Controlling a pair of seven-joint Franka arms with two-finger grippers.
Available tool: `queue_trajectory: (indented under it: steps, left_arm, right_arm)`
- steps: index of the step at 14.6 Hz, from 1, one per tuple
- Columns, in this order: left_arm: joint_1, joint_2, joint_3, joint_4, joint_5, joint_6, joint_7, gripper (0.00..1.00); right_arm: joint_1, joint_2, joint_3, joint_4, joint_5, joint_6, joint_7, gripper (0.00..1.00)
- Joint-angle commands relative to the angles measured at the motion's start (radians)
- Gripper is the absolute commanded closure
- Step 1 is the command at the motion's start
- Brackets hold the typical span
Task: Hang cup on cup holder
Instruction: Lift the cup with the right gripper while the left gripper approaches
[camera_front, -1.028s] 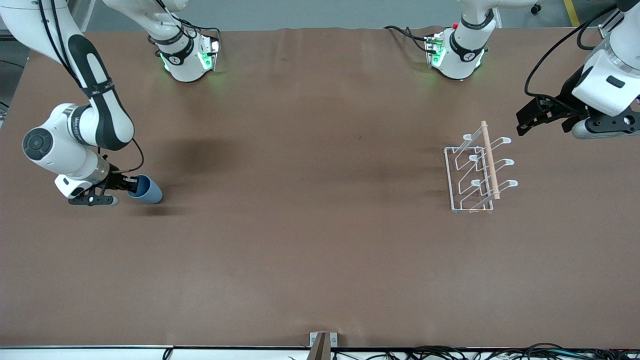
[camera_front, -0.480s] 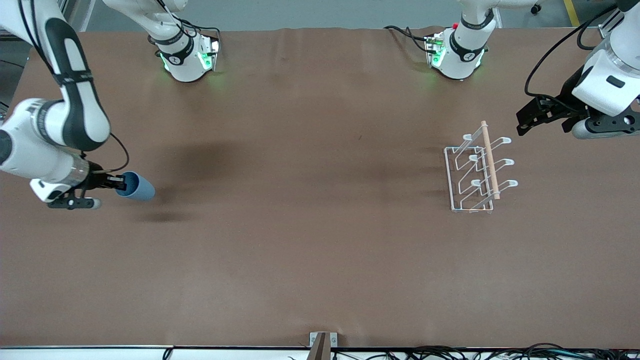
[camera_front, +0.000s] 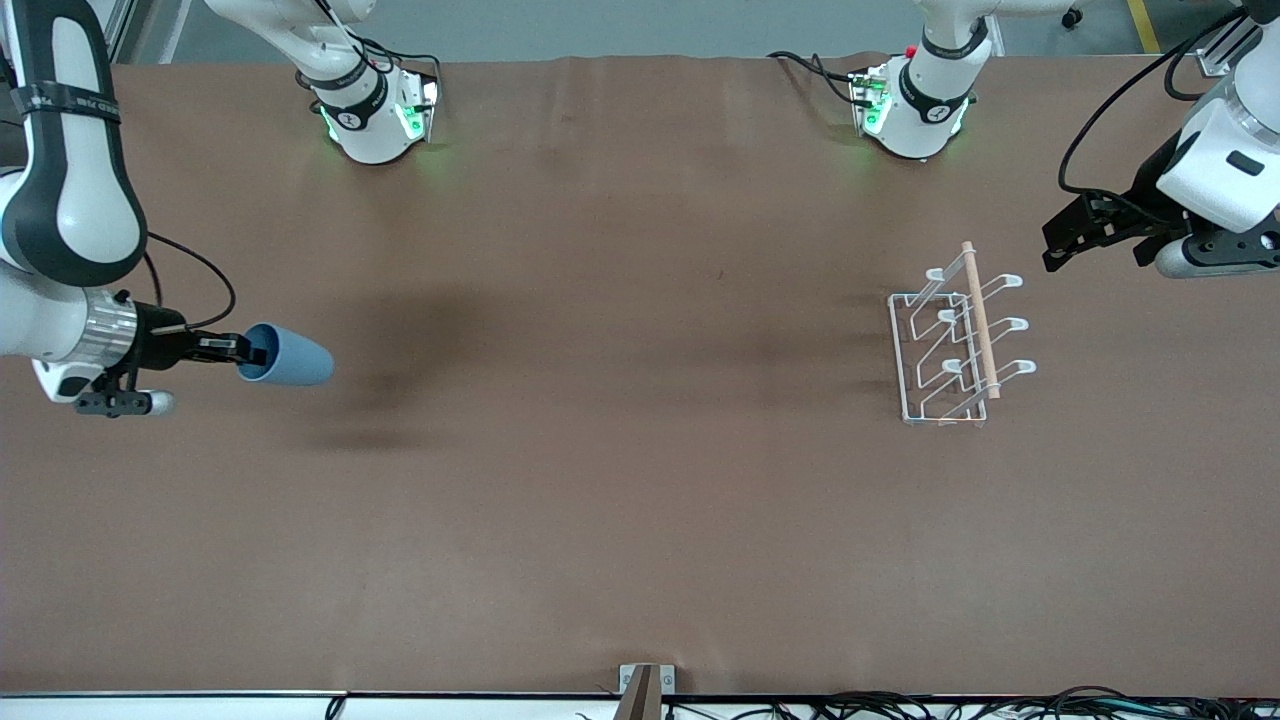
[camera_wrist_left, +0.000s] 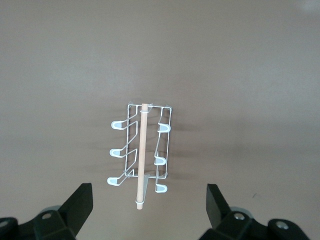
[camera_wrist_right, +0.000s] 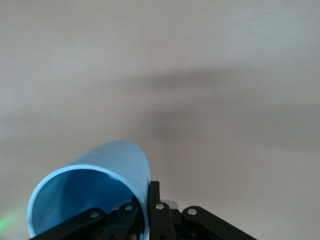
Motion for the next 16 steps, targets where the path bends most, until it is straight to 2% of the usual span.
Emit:
queue_trajectory:
  steps: [1, 5, 9, 12, 15, 16]
  left_arm:
    - [0.0, -0.005, 0.001, 0.009, -0.007, -0.003, 0.016, 0.0]
    - [-0.001, -0.002, -0.002, 0.01, -0.006, -0.003, 0.045, 0.0]
    - [-0.017, 0.004, -0.007, 0.012, -0.004, 0.003, 0.073, 0.0]
    - [-0.021, 0.017, -0.01, 0.027, -0.015, 0.003, 0.285, 0.0]
    - [-0.021, 0.056, -0.01, 0.05, -0.142, 0.003, 0.485, 0.0]
    - [-0.029, 0.07, -0.019, 0.056, -0.15, 0.003, 0.543, 0.0]
  right_arm:
    - [0.032, -0.008, -0.001, -0.012, 0.142, -0.033, -0.03, 1.0]
    - [0.038, -0.004, 0.03, -0.034, 0.362, -0.093, -0.115, 1.0]
    - [0.052, 0.001, 0.125, -0.056, 0.541, -0.068, -0.138, 1.0]
    - [0.058, 0.014, 0.217, -0.062, 0.687, -0.022, -0.138, 1.0]
    - [0.068, 0.056, 0.323, -0.061, 0.804, 0.083, -0.145, 1.0]
    - [0.071, 0.071, 0.35, -0.061, 0.843, 0.116, -0.156, 1.0]
